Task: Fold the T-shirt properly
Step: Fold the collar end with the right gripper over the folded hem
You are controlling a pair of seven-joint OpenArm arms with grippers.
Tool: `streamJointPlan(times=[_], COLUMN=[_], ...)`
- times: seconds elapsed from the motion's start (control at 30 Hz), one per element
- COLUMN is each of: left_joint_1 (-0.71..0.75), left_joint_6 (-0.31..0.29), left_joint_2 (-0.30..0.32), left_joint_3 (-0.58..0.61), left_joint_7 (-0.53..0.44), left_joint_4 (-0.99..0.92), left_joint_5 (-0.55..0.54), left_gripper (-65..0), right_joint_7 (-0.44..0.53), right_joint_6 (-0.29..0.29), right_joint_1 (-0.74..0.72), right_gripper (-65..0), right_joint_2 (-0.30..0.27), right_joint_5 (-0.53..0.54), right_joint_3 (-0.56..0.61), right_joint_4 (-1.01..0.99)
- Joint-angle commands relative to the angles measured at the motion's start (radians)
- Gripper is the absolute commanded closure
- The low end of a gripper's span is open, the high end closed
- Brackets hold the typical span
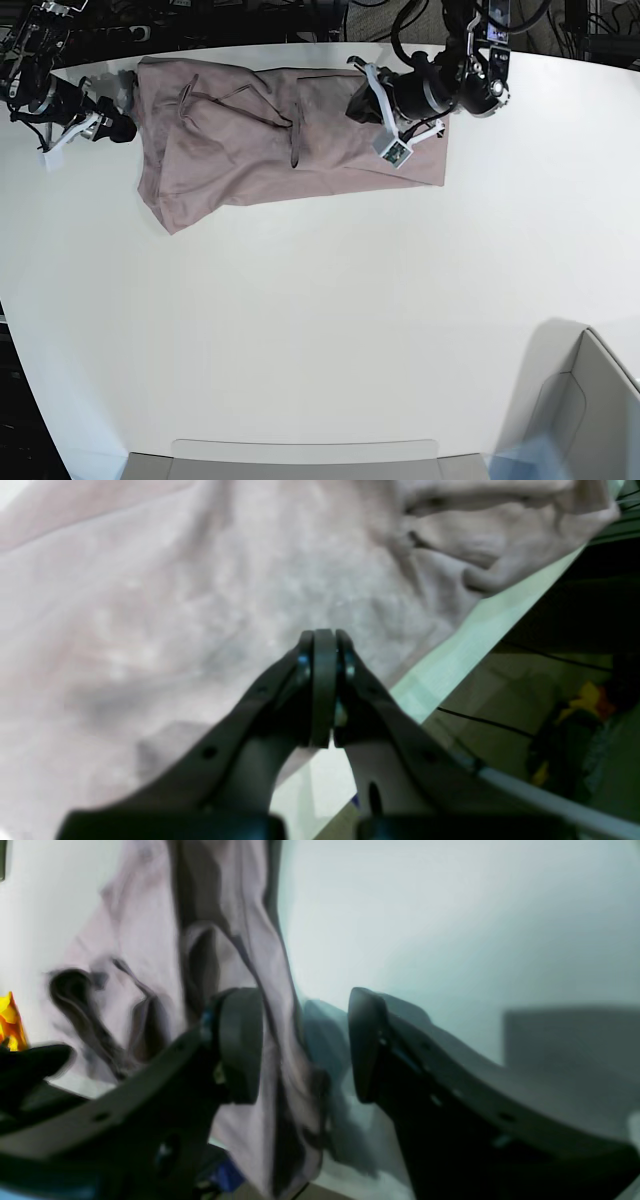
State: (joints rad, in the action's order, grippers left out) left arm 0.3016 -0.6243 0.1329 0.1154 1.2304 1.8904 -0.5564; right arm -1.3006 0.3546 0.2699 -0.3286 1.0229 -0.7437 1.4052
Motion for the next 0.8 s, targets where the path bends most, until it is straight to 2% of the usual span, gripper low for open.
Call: streamJointPlan(times=[0.0, 0.07, 0.33, 0.47, 0.57, 0.6, 0.67, 0.77], left_joint_1=[-0.005, -0.006, -0.002, -0.002, -0.002, -0.002, -0.002, -0.002], left_joint_6=[-0.004, -0.004, -0.004, -0.004, -0.004, -0.004, -0.004, -0.004], left_joint_2=[-0.003, -0.005, -0.002, -0.002, -0.002, -0.002, -0.002, -0.002], left_joint_3=[-0.001, -0.001, -0.001, -0.001, -0.001, -0.001, -0.001, -0.001], left_joint_7=[-0.011, -0.011, -0.011, -0.011, -0.011, -0.011, -0.01, -0.01], left_joint_4=[0.019, 0.019, 0.019, 0.019, 0.019, 0.019, 0.019, 0.021], left_joint_5=[-0.018, -0.018, -0.018, -0.018, -0.018, -0.018, -0.021, -0.023], left_gripper=[0.0, 0.0, 0.0, 0.0, 0.0, 0.0, 0.0, 0.0], right_joint_7=[-0.007, -0.007, -0.014, -0.004, 0.009, 0.022, 0.042, 0.052], right_joint_6=[0.002, 0.002, 0.005, 0.002, 0.001, 0.001, 0.001, 0.001], right_joint_1=[-0.021, -0.034, -0.033, -0.044, -0.073, -0.082, -0.099, -0.142], right_gripper=[-28.3, -28.3, -28.3, -28.3, -27.6, -25.7, -17.9, 0.0], right_joint_2=[-0.02, -0.016, 0.079, 0.082, 0.084, 0.084, 0.084, 0.09], right_joint_5=[-0.02, -0.039, -0.048, -0.054, -0.105, -0.132, -0.184, -0.264], right_joint_3=[0.031, 0.077, 0.191, 0.249, 0.299, 0.316, 0.332, 0.333], right_joint_4=[0.004, -0.005, 0.11, 0.116, 0.119, 0.119, 0.119, 0.116])
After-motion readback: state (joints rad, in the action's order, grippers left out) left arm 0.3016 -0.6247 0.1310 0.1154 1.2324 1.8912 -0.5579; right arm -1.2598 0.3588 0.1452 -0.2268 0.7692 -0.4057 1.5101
